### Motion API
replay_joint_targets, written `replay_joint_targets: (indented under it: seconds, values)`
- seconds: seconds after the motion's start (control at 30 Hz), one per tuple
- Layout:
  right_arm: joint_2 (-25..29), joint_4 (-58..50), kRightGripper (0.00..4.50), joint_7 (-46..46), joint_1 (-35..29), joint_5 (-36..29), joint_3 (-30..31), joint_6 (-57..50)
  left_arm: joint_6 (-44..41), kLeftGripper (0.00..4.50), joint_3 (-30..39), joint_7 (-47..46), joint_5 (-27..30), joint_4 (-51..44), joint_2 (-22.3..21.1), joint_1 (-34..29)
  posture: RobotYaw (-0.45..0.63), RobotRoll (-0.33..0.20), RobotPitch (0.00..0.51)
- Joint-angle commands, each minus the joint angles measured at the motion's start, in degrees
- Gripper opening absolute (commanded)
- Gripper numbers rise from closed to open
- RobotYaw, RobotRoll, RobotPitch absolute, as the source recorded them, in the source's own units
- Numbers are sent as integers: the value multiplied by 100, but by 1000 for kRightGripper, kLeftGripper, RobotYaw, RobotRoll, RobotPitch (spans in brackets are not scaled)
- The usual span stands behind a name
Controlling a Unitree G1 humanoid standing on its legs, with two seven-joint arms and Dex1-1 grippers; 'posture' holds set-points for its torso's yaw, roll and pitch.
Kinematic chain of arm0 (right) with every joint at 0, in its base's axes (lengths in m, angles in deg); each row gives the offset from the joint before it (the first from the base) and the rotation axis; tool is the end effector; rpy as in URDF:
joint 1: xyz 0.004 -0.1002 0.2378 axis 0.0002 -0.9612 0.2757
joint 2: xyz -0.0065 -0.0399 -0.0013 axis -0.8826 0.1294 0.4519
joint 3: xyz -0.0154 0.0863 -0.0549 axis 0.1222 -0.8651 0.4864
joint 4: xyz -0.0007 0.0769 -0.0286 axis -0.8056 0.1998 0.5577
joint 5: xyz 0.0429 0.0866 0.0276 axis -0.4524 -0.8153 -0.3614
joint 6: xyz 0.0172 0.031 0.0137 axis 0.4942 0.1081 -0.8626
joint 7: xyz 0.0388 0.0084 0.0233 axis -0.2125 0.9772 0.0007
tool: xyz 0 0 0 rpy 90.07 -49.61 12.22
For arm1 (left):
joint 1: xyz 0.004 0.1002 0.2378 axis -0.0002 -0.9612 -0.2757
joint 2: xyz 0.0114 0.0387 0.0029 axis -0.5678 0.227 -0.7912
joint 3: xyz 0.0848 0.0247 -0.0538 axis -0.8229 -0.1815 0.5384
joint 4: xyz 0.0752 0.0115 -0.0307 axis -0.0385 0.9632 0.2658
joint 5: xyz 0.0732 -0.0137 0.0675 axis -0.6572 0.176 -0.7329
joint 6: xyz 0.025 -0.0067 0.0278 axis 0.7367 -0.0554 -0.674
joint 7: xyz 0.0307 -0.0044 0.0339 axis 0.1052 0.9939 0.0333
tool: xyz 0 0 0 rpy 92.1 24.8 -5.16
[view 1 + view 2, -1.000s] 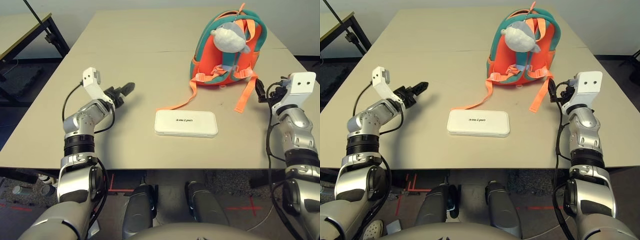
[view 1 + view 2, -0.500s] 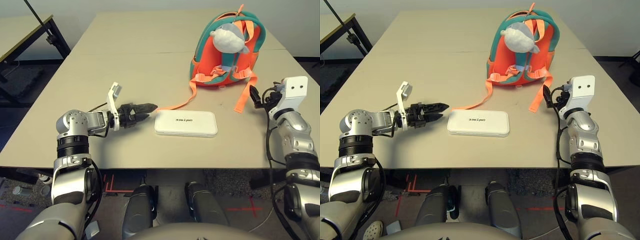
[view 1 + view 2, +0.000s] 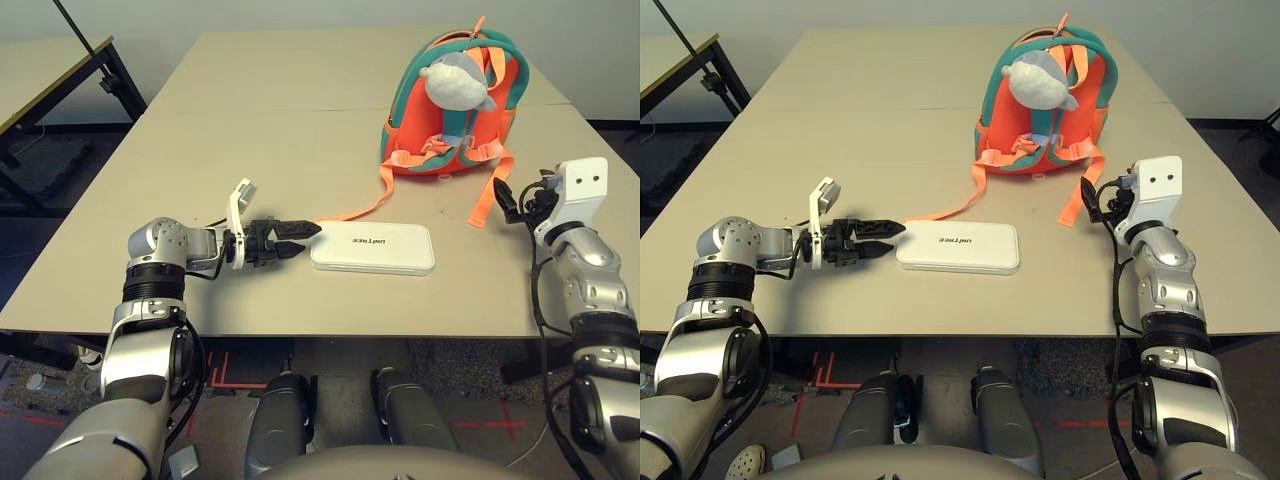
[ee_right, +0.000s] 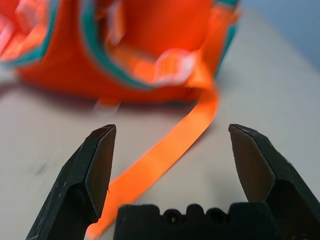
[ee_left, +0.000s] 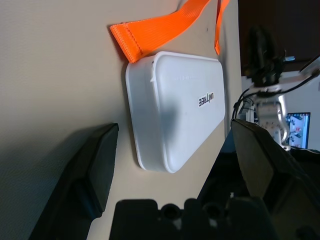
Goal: Put the pencil case into the backpack and zip it.
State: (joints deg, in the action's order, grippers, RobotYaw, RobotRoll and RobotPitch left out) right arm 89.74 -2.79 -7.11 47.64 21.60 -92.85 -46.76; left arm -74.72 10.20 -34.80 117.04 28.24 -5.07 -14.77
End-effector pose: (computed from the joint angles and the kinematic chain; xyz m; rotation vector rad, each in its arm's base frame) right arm 0.2568 -0.2970 0.0923 -0.2515 0.1125 0.1597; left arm 0.2960 0.2166 0.1004 -0.8649 0.9425 -0.7752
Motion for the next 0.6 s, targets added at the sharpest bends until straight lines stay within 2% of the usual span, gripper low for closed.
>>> replay_joint_targets:
  seconds: [0.03, 0.17, 0.3, 0.37, 0.6]
  values:
    - [254, -616, 3859, -524, -316, 95, 358, -556, 134, 4500, -155, 21, -260, 206, 37, 68, -229, 0, 76]
    - [552, -1246, 2291, -1044, -658, 245, 826, -1072, 167, 4500, -175, 86, -327, 255, 85, 94, -229, 0, 76]
    - [557, -1628, 645, -1299, -741, 261, 1101, -1346, 199, 4500, -195, 133, -376, 289, 121, 118, -229, 0, 76]
    - [521, -1759, 24, -1343, -742, 277, 1200, -1424, 208, 4500, -188, 147, -391, 302, 137, 133, -229, 0, 76]
    - [410, -1567, 24, -1218, -547, 403, 1227, -1316, 233, 4500, -122, 137, -421, 293, 157, 160, -229, 0, 76]
